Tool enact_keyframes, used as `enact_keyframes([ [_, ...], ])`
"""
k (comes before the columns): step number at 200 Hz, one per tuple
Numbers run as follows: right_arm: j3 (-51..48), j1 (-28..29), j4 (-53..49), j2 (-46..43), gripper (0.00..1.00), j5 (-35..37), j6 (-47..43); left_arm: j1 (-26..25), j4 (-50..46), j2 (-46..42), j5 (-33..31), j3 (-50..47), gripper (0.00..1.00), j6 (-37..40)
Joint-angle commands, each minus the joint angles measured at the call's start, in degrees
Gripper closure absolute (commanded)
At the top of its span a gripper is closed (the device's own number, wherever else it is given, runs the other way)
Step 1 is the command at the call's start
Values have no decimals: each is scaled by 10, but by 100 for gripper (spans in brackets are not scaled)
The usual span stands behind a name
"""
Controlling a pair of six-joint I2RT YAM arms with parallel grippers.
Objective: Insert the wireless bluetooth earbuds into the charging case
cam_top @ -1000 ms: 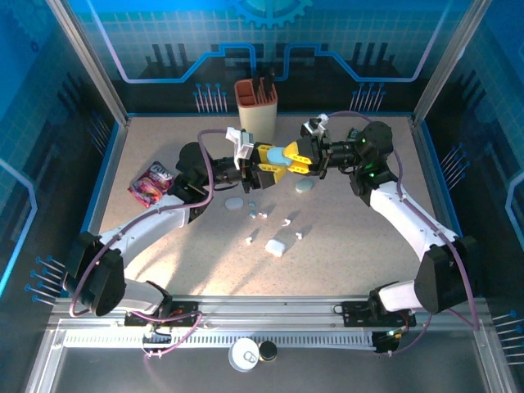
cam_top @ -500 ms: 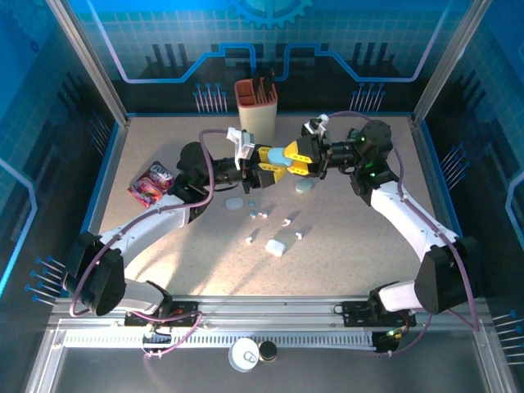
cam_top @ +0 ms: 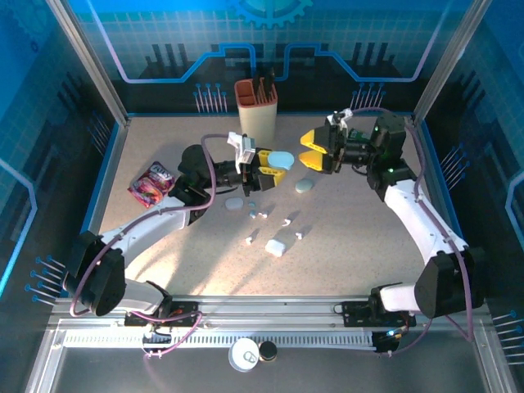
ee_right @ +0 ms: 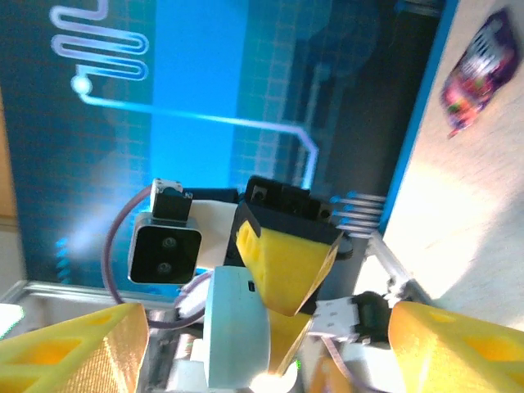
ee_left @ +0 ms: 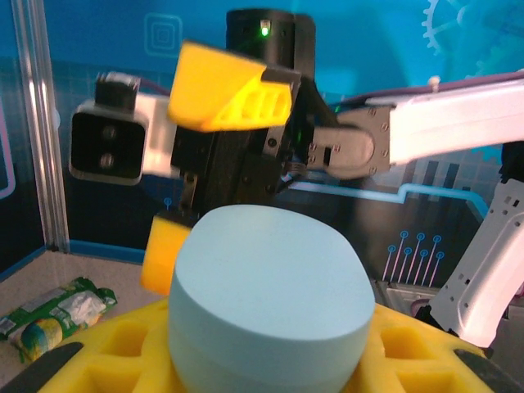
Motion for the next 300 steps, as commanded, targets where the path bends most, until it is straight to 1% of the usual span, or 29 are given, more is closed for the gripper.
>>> enact_keyframes([
  [1, 63, -9, -205, -25, 21, 44, -265, 8, 14, -6, -12, -19, 65, 22],
  [13, 96, -4, -299, -26, 19, 78, -383, 12, 13, -8, -13, -27, 65, 23],
  [21, 115, 1, -351, -25, 19, 99, -444, 14, 13, -9, -13, -32, 65, 25],
  [42, 148, 33, -417, -30, 17, 157, -581, 20, 5, -14, -14, -40, 65, 27],
  [57, 173, 74, -456, -34, 12, 219, -667, 23, 1, -16, -13, -45, 65, 30],
  [75, 195, 120, -474, -30, 10, 273, -713, 25, -1, -20, -13, -49, 65, 31],
  [101, 212, 163, -494, -17, 9, 340, -760, 25, -3, -24, -13, -51, 64, 32],
  [125, 218, 192, -517, -6, 9, 374, -814, 26, -4, -24, -10, -50, 64, 27],
  [139, 218, 201, -521, -1, 10, 389, -828, 25, -4, -25, -8, -49, 65, 24],
  [166, 218, 203, -518, 3, 10, 418, -821, 25, -3, -27, -4, -49, 65, 23],
  [193, 205, 196, -486, -4, 11, 449, -786, 25, -1, -27, 2, -53, 65, 26],
  [223, 185, 184, -439, -15, 12, 439, -745, 26, 1, -25, 4, -56, 64, 27],
  [274, 192, 170, -416, -10, 13, 445, -709, 26, -1, -30, 5, -60, 64, 30],
  [300, 201, 163, -403, -1, 15, 432, -684, 28, -1, -34, 4, -64, 64, 31],
])
